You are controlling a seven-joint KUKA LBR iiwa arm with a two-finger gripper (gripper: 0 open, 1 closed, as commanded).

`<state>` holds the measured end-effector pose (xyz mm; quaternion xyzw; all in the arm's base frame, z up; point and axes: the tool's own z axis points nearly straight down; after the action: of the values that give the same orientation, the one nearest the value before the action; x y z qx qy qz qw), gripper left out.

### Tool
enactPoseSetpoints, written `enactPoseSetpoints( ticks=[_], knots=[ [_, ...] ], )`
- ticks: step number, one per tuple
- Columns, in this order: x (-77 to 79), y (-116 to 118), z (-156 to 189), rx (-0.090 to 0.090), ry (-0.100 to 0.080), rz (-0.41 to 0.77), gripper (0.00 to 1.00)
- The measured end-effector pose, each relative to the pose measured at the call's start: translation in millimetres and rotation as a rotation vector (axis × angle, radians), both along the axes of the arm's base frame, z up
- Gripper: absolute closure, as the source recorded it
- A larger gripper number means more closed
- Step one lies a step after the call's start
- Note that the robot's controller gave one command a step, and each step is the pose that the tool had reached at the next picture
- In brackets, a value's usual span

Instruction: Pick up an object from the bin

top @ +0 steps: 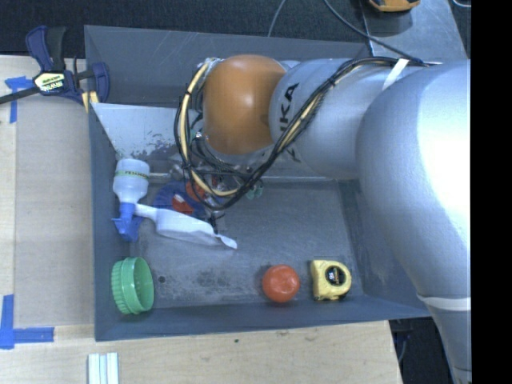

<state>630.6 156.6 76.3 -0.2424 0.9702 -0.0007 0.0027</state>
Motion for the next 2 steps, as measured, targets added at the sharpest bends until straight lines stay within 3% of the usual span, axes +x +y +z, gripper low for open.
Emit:
enactPoseSetpoints(
  ticks=[1,2],
  knots=[
    [-7.6,46.0,1.4,-0.012,-0.003,0.688,0.00],
    [-5.6,45.9,4.4,-0.013,-0.007,0.684,1.00]
  ],
)
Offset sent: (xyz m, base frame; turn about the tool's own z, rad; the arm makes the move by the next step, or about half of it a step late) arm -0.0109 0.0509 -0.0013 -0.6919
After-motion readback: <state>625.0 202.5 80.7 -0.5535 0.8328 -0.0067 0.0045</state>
